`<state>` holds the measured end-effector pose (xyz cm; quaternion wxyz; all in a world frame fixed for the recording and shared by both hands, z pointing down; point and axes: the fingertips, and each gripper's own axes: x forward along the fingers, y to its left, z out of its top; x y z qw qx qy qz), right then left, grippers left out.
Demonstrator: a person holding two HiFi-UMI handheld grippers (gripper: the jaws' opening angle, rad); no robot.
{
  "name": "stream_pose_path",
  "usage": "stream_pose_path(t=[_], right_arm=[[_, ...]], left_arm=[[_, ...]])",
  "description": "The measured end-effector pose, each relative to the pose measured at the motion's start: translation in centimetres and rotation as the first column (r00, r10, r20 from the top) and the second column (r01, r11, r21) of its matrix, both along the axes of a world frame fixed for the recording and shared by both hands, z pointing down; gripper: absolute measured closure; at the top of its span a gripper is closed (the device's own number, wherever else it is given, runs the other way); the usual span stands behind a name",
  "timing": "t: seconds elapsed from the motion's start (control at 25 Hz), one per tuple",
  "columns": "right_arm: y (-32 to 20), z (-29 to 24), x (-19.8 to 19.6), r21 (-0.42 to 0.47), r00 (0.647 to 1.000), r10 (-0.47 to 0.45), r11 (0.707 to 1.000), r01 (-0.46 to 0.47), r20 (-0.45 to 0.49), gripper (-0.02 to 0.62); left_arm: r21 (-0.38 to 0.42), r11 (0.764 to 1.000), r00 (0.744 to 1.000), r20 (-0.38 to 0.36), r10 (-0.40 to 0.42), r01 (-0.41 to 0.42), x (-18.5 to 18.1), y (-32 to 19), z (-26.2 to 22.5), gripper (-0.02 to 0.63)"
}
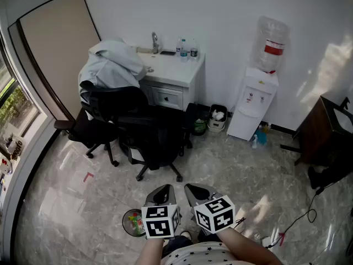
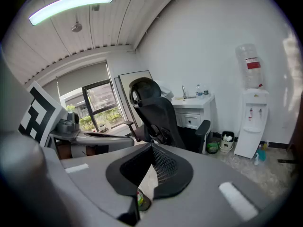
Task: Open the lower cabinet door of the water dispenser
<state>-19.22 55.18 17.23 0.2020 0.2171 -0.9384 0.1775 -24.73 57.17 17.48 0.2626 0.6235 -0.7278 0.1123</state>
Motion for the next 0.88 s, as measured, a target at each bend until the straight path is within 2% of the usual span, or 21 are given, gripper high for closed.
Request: stream_pose_path(t=[0.24,0.44,0.68,0.88], right_arm=[[-3.7,1.1,1.6,-0.013,0.999,0.05,0.999,-0.051,-0.014,0.601],[-9.5,2.2,4.0,-0.027,0.995,0.103,0.994,-0.103,-0.014,0.601],[-19.7,2.8,6.8,-0.017,0.993,0.114,0.993,-0.115,-0.033,0.601],[-28.9,2.3,10.6,-0.006,0.99,0.135,0.991,-0.135,-0.042,0.601]], left_arm=[[-0.018,0.998,0.998,-0.008,0.056,-0.056,1.4,-4.3,1.1,0.599],[-0.029,0.993,0.994,-0.012,0.113,-0.113,4.0,-10.3,2.2,0.599],[-0.027,0.989,0.989,-0.018,0.145,-0.145,7.6,-21.0,2.7,0.599],[-0.021,0.987,0.986,-0.044,0.159,-0.16,11.4,-30.4,2.6,0.599]])
